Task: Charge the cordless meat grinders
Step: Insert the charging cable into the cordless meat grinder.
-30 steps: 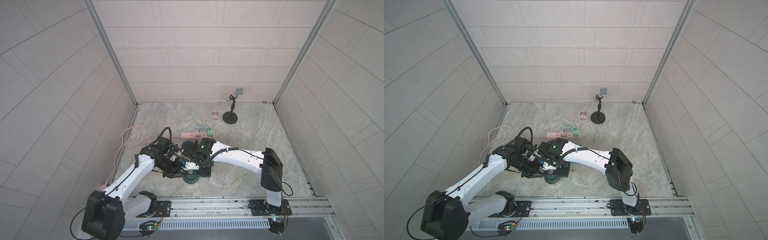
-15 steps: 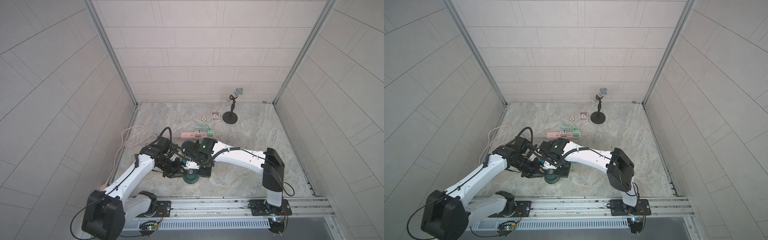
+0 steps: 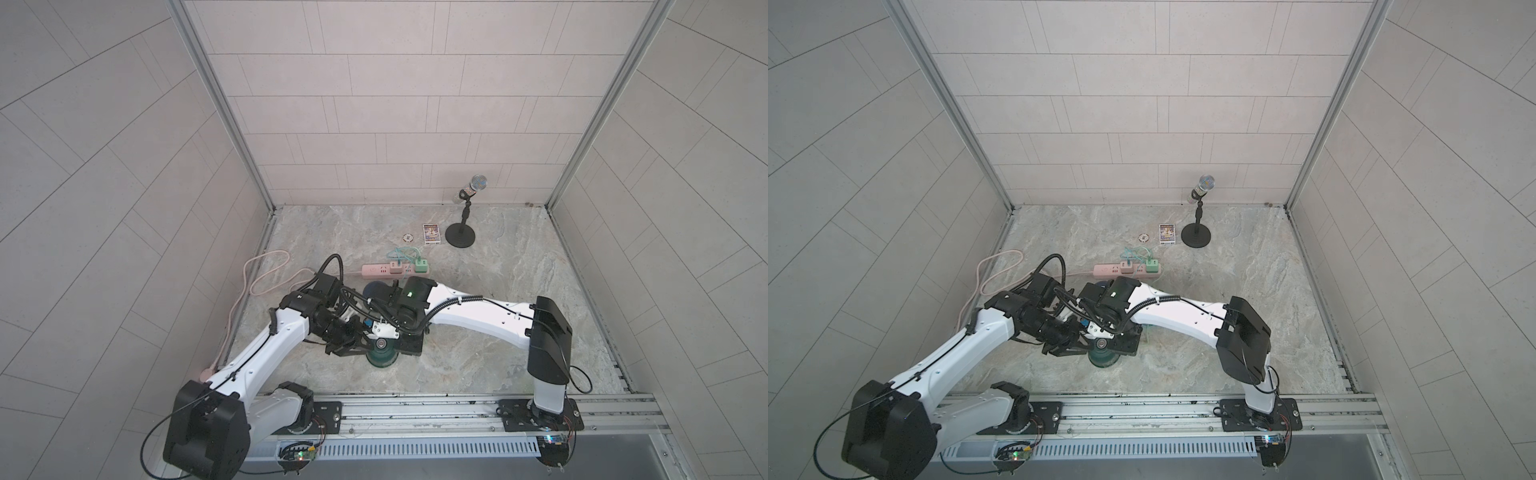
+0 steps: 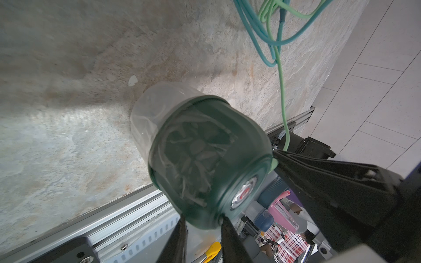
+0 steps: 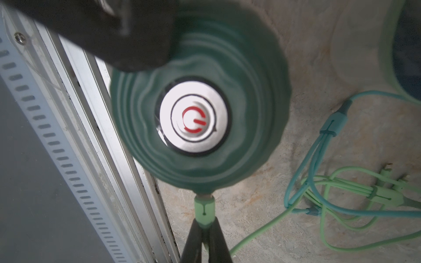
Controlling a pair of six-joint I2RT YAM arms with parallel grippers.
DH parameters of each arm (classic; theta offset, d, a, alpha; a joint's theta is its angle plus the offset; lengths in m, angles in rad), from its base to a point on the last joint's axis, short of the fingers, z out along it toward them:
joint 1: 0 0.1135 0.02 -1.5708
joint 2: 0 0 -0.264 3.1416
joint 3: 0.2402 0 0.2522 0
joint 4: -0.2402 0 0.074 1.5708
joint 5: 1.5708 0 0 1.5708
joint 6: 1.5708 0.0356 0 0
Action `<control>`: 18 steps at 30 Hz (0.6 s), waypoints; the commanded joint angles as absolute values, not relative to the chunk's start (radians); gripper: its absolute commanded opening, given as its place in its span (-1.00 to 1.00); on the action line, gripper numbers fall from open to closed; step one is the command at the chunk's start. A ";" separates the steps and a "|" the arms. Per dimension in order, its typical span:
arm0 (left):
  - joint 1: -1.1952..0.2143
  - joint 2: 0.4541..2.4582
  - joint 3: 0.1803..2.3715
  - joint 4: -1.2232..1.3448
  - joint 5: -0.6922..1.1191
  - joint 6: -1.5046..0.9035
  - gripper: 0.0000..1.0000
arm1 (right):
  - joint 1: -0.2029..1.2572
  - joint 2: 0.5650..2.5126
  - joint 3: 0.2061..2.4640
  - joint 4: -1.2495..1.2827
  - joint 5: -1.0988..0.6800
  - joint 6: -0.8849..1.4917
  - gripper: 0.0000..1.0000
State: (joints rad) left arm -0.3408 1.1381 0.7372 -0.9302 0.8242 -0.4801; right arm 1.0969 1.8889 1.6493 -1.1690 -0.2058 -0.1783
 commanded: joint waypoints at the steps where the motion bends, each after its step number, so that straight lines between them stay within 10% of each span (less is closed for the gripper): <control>1: -0.365 1.162 0.728 -0.846 0.818 -0.463 -0.45 | 1.151 1.856 1.683 -0.774 -0.348 -0.172 -0.89; 18: -0.362 1.136 0.781 -0.908 0.765 -0.456 -0.32 | 1.139 1.783 1.624 -0.873 -0.293 -0.221 -0.43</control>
State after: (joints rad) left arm -0.3408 1.1351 0.7589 -0.9386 0.7837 -0.4549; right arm 1.1118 1.8622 1.5944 -1.0878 -0.2237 -0.1860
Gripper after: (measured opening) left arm 0.338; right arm 0.275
